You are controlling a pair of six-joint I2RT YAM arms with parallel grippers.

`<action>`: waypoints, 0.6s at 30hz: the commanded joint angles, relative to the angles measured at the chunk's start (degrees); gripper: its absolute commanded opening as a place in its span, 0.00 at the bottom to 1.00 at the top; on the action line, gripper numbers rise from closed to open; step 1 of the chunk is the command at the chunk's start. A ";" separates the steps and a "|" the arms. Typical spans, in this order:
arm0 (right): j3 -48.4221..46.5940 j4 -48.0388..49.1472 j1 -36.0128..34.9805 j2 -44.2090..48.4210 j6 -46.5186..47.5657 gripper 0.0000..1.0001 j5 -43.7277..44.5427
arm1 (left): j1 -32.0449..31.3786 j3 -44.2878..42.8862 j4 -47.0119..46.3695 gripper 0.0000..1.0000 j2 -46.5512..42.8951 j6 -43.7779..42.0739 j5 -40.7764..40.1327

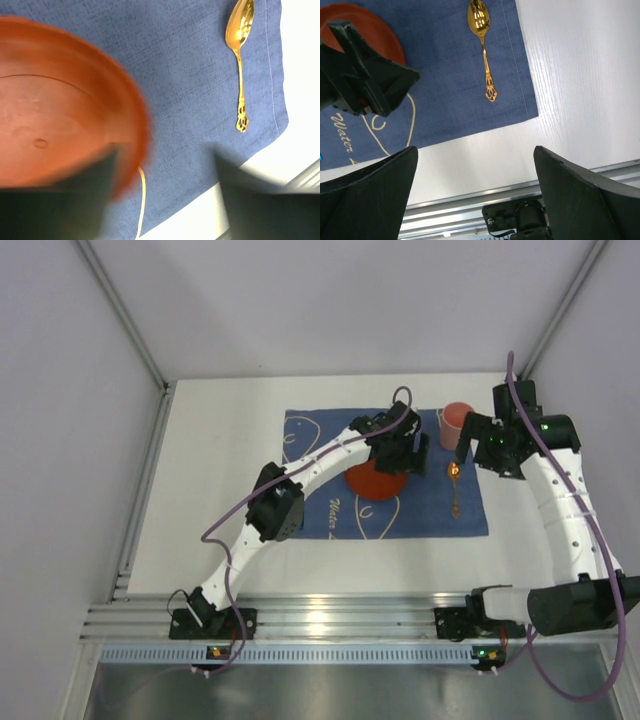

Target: Set the dinner table for one person

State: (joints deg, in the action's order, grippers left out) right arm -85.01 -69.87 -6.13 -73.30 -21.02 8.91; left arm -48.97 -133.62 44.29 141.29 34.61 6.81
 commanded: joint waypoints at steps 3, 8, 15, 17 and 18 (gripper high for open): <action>1.08 1.75 0.07 1.75 0.54 1.00 -1.34 | 0.28 -0.49 -3.69 0.98 -2.60 2.39 1.63; -0.76 3.77 -0.55 3.07 1.33 1.00 -4.77 | 1.24 -1.82 -3.07 0.99 -9.97 1.25 -1.01; -6.84 11.30 -3.70 10.09 2.04 1.00 -13.56 | 3.62 12.79 -3.59 0.99 -32.80 -6.20 -20.39; -0.97 16.31 -4.41 16.76 2.29 1.00 -14.79 | 3.62 23.52 -9.72 0.99 -44.92 -8.49 -31.78; 2.19 21.13 -4.33 19.65 0.55 1.00 -13.32 | 4.14 36.81 -13.49 0.99 -49.14 -11.55 -34.64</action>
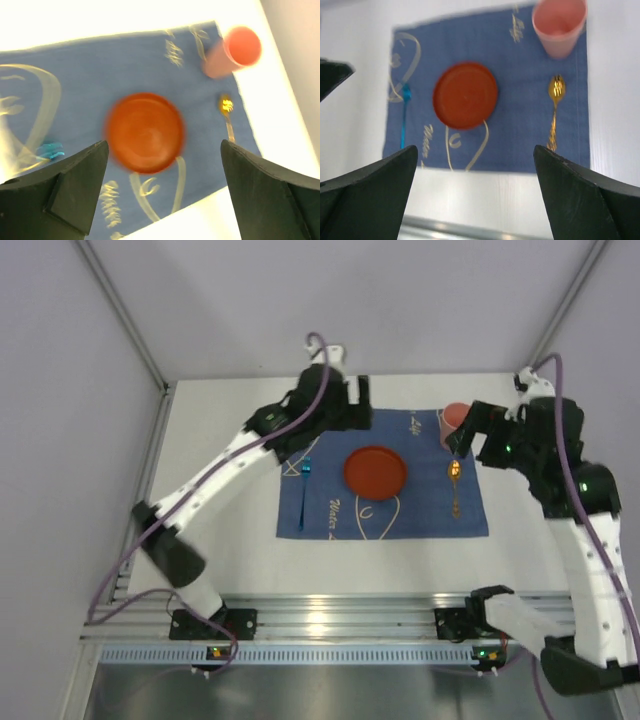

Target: Set the dinner table for one person

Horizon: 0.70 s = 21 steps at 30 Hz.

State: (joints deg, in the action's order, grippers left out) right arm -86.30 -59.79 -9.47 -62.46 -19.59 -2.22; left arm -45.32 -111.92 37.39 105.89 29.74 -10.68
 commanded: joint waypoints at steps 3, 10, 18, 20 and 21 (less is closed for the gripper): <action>17.62 17.31 -0.98 22.08 -3.60 1.00 3.26 | 2.94 39.30 -18.12 0.99 -27.55 -4.54 -28.57; 29.78 6.10 -0.98 39.85 -8.00 1.00 -1.48 | 11.39 53.90 -12.70 0.99 -39.69 1.02 -25.19; 29.18 1.97 -0.98 38.03 -8.88 1.00 2.56 | 20.44 57.96 -15.50 0.99 -41.20 3.05 -15.26; 28.82 0.91 -0.98 36.27 -9.14 1.00 4.15 | 20.54 58.04 -15.94 0.99 -40.76 2.87 -14.90; 28.65 0.47 -0.98 35.74 -9.15 1.00 4.41 | 20.62 58.22 -16.29 0.99 -40.58 3.05 -14.90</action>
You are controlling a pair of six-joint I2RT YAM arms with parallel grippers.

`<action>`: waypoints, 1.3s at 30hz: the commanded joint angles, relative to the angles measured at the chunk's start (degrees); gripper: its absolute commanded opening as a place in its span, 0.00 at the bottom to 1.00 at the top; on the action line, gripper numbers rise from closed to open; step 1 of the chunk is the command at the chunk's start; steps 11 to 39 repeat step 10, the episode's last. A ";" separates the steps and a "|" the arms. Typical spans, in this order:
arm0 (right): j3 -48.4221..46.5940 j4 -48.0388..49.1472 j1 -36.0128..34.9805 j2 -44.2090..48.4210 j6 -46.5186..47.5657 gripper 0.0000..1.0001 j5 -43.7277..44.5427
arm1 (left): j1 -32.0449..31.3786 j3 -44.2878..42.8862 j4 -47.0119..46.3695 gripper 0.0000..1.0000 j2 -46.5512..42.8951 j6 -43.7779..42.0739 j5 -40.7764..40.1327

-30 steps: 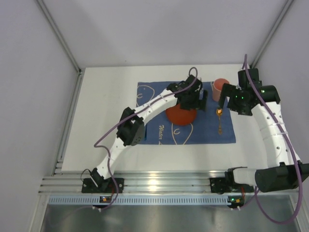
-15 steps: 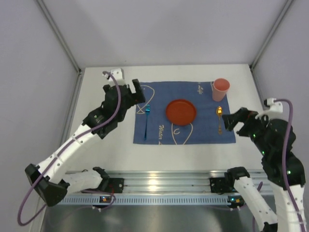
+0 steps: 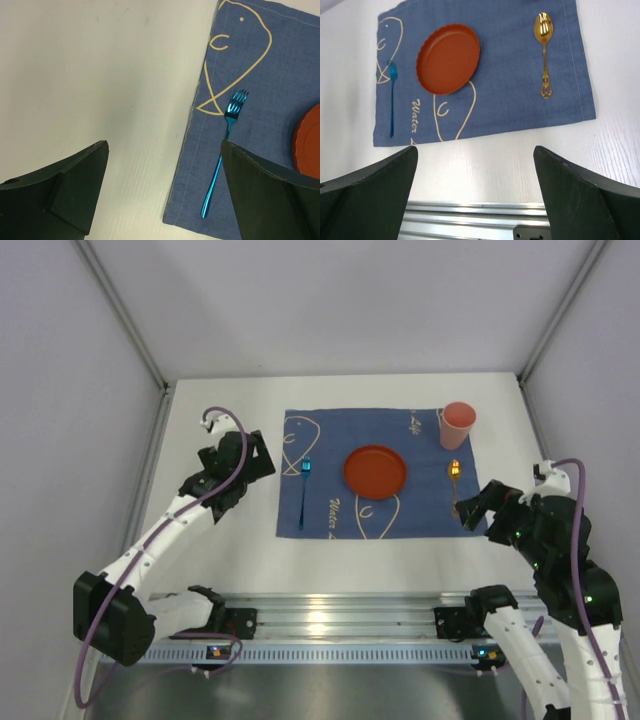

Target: Set the dinner table for one person

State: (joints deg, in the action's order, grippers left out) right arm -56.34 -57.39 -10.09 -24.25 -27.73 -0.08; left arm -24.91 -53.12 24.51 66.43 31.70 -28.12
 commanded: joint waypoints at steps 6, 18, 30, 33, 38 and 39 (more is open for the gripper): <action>-1.32 -0.81 -0.37 -2.47 0.30 1.00 0.79 | 0.30 1.26 -4.30 0.99 -1.04 2.57 2.98; -1.40 0.00 -0.46 -3.25 1.80 1.00 -0.98 | 0.38 1.88 -6.40 0.99 -0.79 0.65 0.62; -1.40 0.00 -0.46 -3.25 1.80 1.00 -0.98 | 0.38 1.88 -6.40 0.99 -0.79 0.65 0.62; -1.40 0.00 -0.46 -3.25 1.80 1.00 -0.98 | 0.38 1.88 -6.40 0.99 -0.79 0.65 0.62; -1.40 0.00 -0.46 -3.25 1.80 1.00 -0.98 | 0.38 1.88 -6.40 0.99 -0.79 0.65 0.62; -1.40 0.00 -0.46 -3.25 1.80 1.00 -0.98 | 0.38 1.88 -6.40 0.99 -0.79 0.65 0.62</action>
